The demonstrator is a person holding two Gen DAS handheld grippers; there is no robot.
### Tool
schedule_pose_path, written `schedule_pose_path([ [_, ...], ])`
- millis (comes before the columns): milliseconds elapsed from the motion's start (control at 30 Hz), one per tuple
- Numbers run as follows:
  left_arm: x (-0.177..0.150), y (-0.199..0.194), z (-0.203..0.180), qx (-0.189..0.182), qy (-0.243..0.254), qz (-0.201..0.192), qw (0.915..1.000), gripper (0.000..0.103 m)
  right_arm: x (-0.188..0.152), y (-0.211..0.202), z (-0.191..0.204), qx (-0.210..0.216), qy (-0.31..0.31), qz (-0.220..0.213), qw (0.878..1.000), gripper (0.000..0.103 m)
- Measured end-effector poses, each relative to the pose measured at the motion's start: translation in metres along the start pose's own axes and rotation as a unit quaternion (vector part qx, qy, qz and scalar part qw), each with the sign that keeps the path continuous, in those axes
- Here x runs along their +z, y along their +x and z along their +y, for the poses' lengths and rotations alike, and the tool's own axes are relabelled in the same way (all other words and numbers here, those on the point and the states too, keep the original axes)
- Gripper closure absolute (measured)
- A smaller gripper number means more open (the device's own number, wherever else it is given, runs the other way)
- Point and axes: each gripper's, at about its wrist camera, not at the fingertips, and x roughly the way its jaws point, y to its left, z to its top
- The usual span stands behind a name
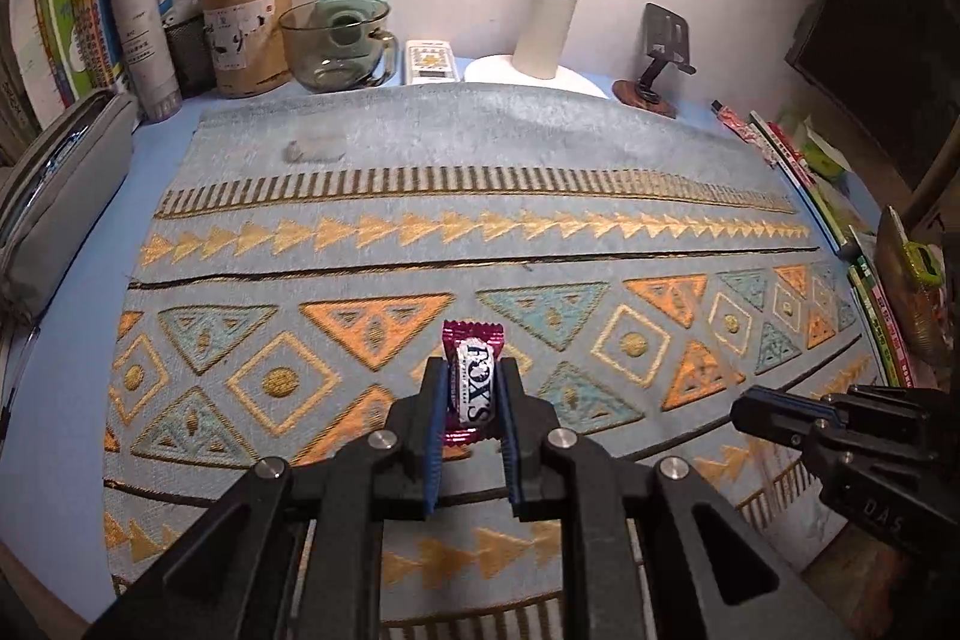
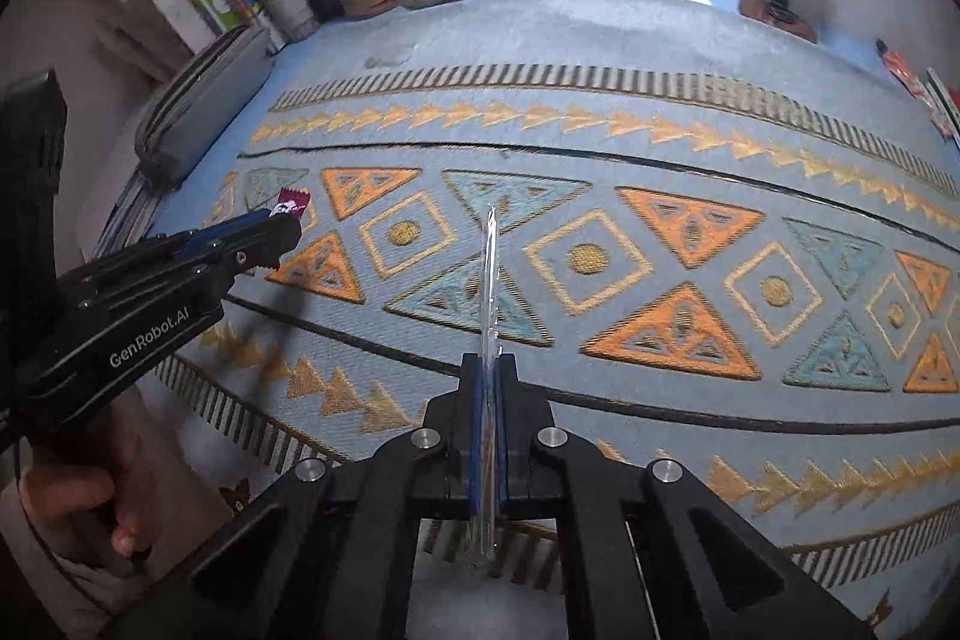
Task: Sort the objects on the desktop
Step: 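Carry the candy wrapper with the left tool while the right tool carries the clear pen to the plate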
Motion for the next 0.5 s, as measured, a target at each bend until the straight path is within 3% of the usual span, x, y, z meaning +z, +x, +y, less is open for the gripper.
schedule_pose_path([
  [233,0.039,-0.011,-0.089,-0.049,0.058,-0.024,0.9968,0.090,-0.002,-0.070,-0.069,-0.019,0.073,-0.057,0.996,0.099],
  [433,0.077,-0.025,-0.173,-0.090,0.103,-0.043,0.9896,0.090,-0.006,-0.127,-0.121,-0.036,0.111,-0.100,0.988,0.099],
  [500,0.076,-0.026,-0.198,-0.103,0.116,-0.049,0.9867,0.090,-0.010,-0.144,-0.137,-0.042,0.121,-0.112,0.985,0.099],
])
